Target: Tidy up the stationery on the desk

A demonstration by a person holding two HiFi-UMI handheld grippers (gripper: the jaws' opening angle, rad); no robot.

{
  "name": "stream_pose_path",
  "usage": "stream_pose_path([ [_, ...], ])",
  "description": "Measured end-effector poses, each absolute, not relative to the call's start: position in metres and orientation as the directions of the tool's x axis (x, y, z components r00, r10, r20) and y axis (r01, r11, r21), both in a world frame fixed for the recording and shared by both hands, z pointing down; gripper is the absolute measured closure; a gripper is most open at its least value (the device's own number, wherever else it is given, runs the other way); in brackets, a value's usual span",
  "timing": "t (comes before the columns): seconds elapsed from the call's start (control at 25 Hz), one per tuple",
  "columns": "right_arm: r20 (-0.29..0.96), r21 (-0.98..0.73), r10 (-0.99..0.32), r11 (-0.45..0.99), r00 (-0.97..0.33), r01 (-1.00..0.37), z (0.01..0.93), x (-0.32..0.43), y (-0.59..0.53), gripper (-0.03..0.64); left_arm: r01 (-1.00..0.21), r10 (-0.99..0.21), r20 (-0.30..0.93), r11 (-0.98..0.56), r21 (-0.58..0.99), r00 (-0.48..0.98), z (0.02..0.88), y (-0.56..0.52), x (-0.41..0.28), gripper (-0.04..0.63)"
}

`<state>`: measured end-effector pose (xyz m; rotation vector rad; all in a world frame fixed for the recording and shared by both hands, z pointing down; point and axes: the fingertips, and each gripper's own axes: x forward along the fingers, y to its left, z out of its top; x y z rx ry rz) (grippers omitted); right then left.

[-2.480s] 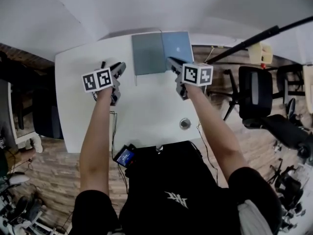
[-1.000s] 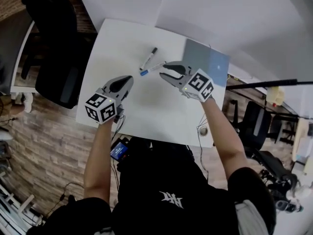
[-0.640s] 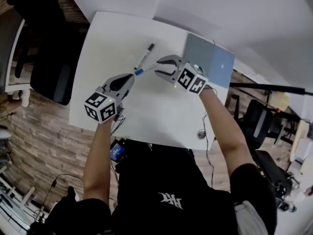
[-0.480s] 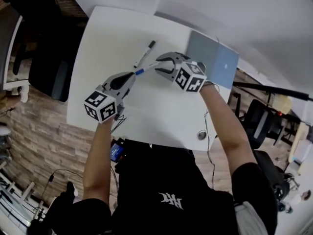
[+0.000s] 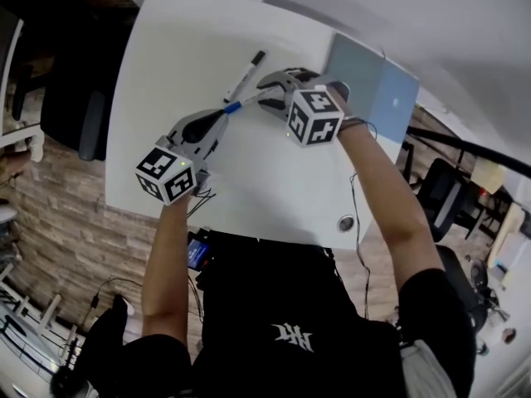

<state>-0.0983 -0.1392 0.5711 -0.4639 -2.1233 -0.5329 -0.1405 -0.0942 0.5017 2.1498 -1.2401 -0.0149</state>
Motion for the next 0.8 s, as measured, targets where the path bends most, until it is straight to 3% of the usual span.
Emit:
stream_pose_path([
  [0.56,0.843,0.146,0.177,0.833,-0.508,0.533,0.58,-0.1,-0.135,0.523,-0.782,-0.785,0.314,-0.319,0.535,0.535,0.506,-0.094,-0.152,0.592],
  [0.8,0.805,0.18,0.146,0.863,-0.574,0.472,0.555,-0.096,-0.143,0.526,-0.782,-0.786,0.31,-0.323,0.533,0.536,0.5,-0.091,-0.156,0.592],
])
